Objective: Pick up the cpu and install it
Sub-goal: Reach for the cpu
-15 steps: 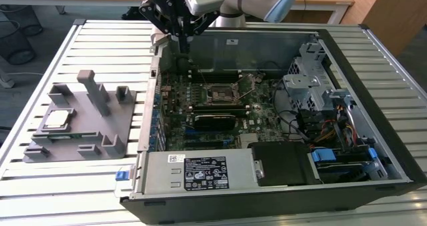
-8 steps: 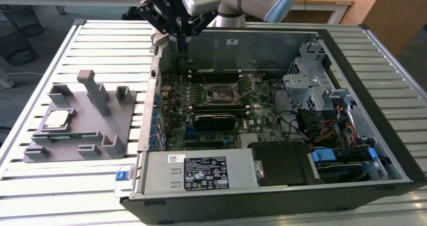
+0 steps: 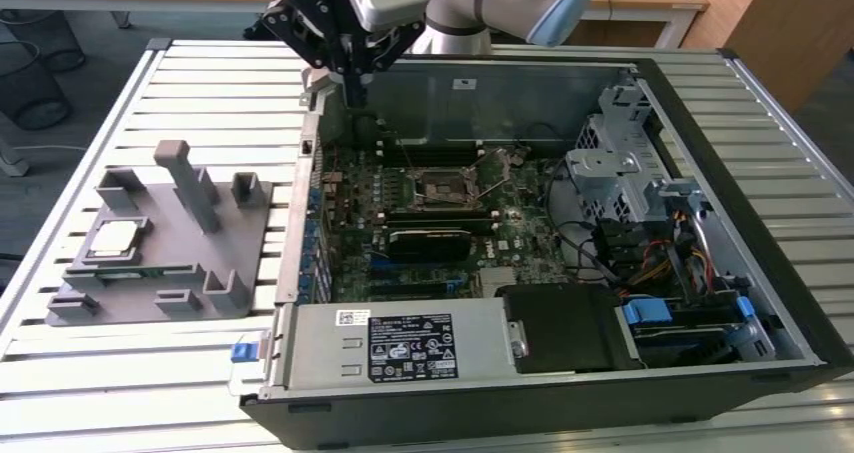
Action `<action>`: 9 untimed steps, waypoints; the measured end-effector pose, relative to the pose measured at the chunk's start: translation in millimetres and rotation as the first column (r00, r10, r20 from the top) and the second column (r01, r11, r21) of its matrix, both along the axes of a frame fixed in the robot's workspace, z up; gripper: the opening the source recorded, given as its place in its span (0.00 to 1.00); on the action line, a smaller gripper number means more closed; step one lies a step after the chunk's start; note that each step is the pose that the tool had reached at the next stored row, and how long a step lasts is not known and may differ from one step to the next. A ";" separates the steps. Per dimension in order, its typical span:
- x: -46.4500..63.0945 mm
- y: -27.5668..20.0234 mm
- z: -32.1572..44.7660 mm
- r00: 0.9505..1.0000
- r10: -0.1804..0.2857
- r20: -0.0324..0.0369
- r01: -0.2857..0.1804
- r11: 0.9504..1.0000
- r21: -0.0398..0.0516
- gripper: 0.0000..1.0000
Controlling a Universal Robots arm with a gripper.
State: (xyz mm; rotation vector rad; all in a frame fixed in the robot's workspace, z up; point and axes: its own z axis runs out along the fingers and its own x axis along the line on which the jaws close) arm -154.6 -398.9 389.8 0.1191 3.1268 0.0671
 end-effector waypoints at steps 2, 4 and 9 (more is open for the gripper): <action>-2.7 0.0 -0.1 1.000 0.000 0.000 0.000 1.000 0.000 0.11; -5.2 0.0 -0.2 1.000 0.000 0.000 0.000 1.000 0.000 0.11; -11.0 0.0 -0.5 1.000 0.000 0.000 0.000 1.000 0.000 0.11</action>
